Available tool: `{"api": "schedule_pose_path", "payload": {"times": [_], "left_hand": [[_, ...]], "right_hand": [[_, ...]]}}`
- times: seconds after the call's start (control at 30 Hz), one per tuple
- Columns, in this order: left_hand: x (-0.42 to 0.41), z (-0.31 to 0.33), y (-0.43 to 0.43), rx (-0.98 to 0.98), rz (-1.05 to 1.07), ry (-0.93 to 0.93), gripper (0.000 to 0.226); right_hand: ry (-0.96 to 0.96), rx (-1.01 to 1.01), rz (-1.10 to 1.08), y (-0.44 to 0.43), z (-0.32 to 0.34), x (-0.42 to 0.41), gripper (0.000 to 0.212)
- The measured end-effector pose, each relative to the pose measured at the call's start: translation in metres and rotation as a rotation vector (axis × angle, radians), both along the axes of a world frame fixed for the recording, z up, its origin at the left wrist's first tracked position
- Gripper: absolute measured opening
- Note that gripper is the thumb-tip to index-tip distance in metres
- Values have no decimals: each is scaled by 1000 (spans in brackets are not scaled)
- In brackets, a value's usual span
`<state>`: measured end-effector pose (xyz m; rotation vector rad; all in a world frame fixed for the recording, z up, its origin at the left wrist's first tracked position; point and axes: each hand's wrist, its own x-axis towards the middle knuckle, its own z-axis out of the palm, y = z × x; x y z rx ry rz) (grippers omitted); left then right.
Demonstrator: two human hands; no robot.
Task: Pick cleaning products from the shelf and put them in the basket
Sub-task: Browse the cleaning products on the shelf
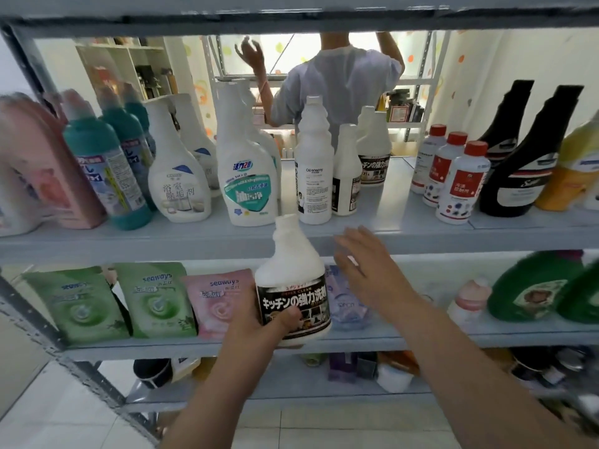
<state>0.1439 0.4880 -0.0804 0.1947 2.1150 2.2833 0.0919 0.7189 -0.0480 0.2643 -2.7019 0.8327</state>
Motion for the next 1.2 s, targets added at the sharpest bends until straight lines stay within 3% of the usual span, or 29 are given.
{"api": "schedule_pose_path", "payload": {"times": [0.07,0.13,0.2,0.37,0.47,0.53,0.6,0.67,0.77,0.87,0.97,1.07,1.13,1.2], "left_hand": [[11,-2,1,28,-42,-43,70],[24,-5,5,58,-92,-87,66],[38,-10,8,78,-151,-119,58],[69,-23,17,2,-216,-154,59],[80,-23,27,97,-169,-278,49],[87,-21,37,356,-214,-498,47],[96,-18,46,559,-312,-680,46],[104,-16,54,598,-385,-731,48],[106,-17,62,444,-425,-692,65],[102,-21,71,231,-369,-554,70],[104,-29,83,-45,-363,-335,81],[114,-34,107,-303,-359,-155,81],[120,-37,125,-269,-299,-100,76],[124,-37,142,-205,-232,-62,73]], "right_hand": [[-154,-546,123,-16,-8,41,46],[-348,-924,186,-34,-22,72,55],[-398,-1102,174,-45,-42,90,61],[-378,-1443,171,-49,-60,122,45],[-369,-1455,176,-42,-66,139,47],[-402,-1462,147,-39,-63,145,51],[-503,-1446,106,-36,-60,147,67],[-620,-1461,82,-34,-59,147,82],[-617,-1520,103,-21,-61,148,99],[-446,-1468,217,2,-59,150,76],[-367,-1268,343,34,-57,157,74],[-316,-910,375,65,-55,163,72],[-305,-801,359,82,-56,164,69],[-321,-853,336,95,-58,164,64]]}}
